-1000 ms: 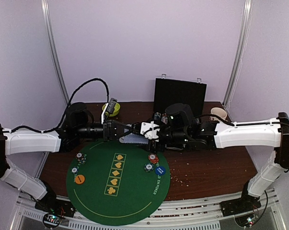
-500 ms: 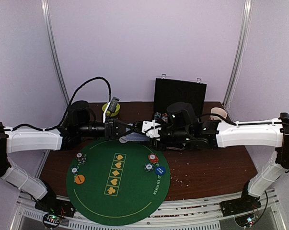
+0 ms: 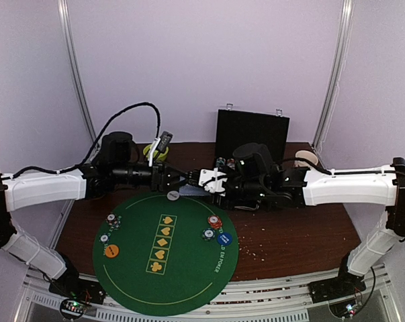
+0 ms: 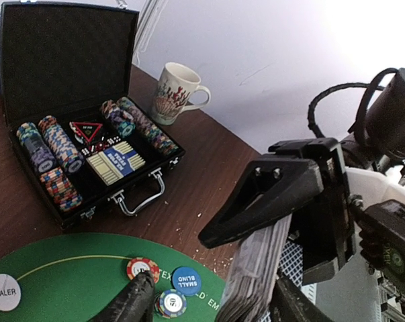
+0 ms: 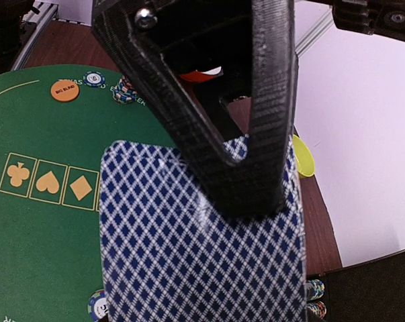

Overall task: Distribute texas hold em gaming equipment
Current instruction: Pass from the left arm to the right

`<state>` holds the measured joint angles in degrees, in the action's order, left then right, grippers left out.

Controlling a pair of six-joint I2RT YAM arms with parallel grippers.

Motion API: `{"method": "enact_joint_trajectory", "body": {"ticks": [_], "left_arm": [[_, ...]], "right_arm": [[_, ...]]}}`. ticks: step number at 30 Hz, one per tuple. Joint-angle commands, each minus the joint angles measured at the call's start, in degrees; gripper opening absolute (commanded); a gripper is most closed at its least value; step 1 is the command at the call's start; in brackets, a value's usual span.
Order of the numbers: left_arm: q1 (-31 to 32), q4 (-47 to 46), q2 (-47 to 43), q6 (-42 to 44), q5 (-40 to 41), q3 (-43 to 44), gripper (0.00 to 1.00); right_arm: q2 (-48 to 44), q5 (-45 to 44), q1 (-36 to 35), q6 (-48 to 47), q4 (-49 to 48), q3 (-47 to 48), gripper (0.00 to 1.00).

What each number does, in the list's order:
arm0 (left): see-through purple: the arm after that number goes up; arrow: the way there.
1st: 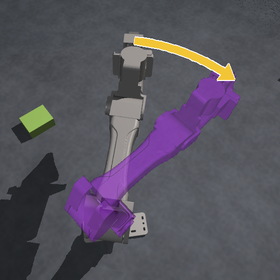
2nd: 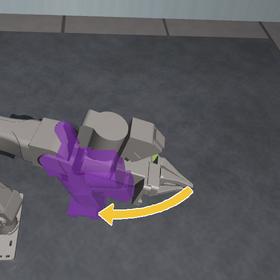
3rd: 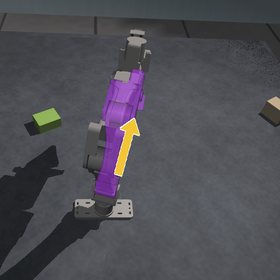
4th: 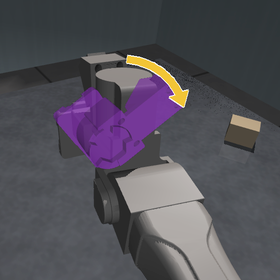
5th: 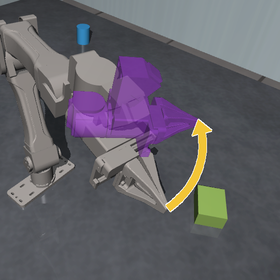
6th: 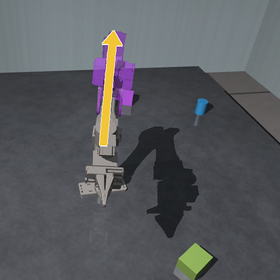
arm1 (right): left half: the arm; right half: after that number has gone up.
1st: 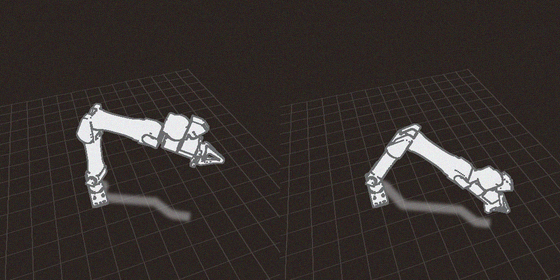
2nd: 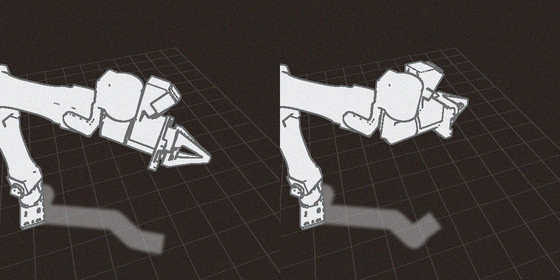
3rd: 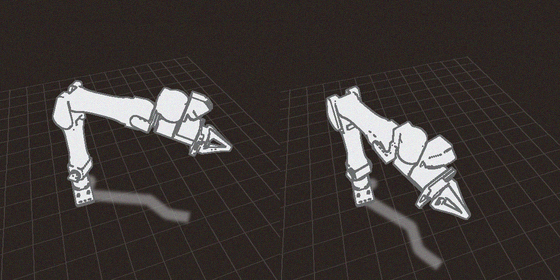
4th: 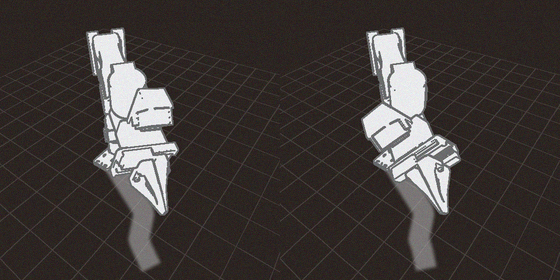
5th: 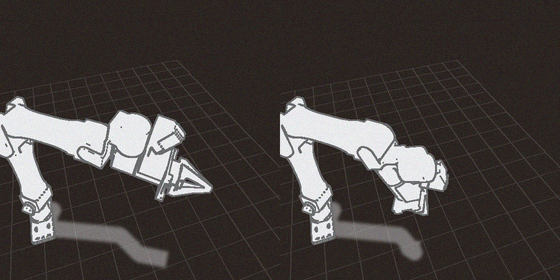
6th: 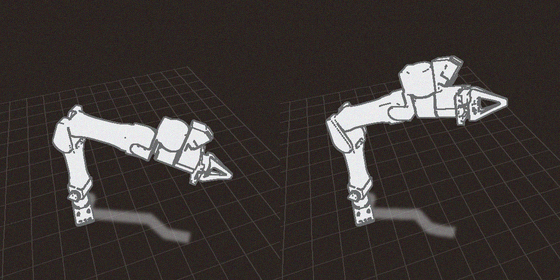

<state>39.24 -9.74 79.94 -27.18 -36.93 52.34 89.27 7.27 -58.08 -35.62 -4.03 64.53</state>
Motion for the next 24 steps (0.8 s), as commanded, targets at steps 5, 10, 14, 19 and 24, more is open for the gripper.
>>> {"method": "enact_joint_trajectory", "body": {"ticks": [5,10,14,19,24], "left_arm": [[1.5,5.8,1.3,4.7,4.0,3.0,0.67],[1.7,10.1,1.8,6.1,8.3,5.2,0.61],[1.2,12.6,0.5,7.2,11.1,5.2,0.52],[0.9,13.9,-0.9,8.1,12.5,4.9,0.49],[0.6,13.3,-2.1,8.3,11.8,4.2,0.52]], "right_arm": [[1.1,-0.9,0.0,0.1,0.0,3.3,0.50],[1.0,-1.3,0.0,0.3,-0.3,3.2,0.50],[0.7,-2.1,0.1,0.3,-0.3,2.5,0.50],[0.4,-2.5,0.3,0.4,-0.4,2.2,0.49],[0.6,-2.4,0.3,0.4,-0.3,2.2,0.49]]}}
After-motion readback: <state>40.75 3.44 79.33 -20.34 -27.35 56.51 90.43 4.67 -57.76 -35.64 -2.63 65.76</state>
